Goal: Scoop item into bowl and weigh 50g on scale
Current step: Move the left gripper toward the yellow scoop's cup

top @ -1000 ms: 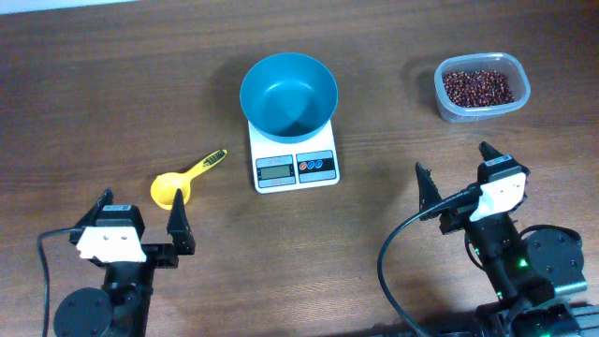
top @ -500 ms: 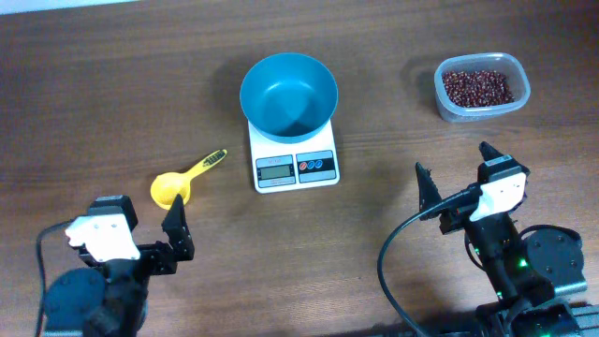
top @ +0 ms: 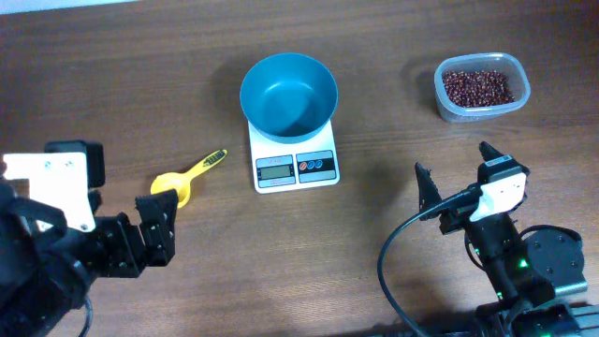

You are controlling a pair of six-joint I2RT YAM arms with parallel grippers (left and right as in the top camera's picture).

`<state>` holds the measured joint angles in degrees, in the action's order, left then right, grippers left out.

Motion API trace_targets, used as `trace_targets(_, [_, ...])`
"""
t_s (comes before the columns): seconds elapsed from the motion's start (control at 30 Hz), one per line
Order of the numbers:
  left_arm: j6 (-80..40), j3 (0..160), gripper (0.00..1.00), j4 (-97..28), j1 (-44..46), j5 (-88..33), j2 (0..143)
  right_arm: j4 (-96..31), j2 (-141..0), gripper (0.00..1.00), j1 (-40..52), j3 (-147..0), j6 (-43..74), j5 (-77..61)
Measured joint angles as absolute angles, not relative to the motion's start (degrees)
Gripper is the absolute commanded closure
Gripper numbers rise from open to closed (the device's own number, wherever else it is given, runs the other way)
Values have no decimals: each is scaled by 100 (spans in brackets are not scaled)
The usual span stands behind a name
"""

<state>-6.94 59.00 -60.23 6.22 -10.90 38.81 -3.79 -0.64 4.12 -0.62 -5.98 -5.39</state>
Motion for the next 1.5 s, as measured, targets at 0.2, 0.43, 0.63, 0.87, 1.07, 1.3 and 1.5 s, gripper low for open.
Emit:
trace_targets(0.2, [-694, 5905, 1, -6082, 617, -2368, 3889, -379, -64, 1, 412, -62, -600, -539])
trace_targets(0.43, [-696, 5905, 1, -6265, 617, -2663, 3892, -379, -64, 1, 412, -62, -604, -539])
trace_targets(0.63, [-696, 5905, 1, -6278, 617, -2661, 3892, -379, -62, 1, 412, -62, -604, -541])
trace_targets(0.87, [-696, 5905, 1, -6276, 617, -2661, 3892, -379, -64, 1, 412, -62, -602, -539])
trace_targets(1.07, [-1457, 5907, 1, -6141, 617, -1874, 4053, -379, -64, 1, 412, -62, -600, -539])
trace_targets(1.3, [-3164, 5920, 1, -6305, 617, -290, 5704, -379, -62, 1, 412, -62, -598, -539])
trace_targets(1.5, [-4250, 5927, 13, -5898, 602, 156, 7269, -379, -64, 1, 412, -62, -602, -539])
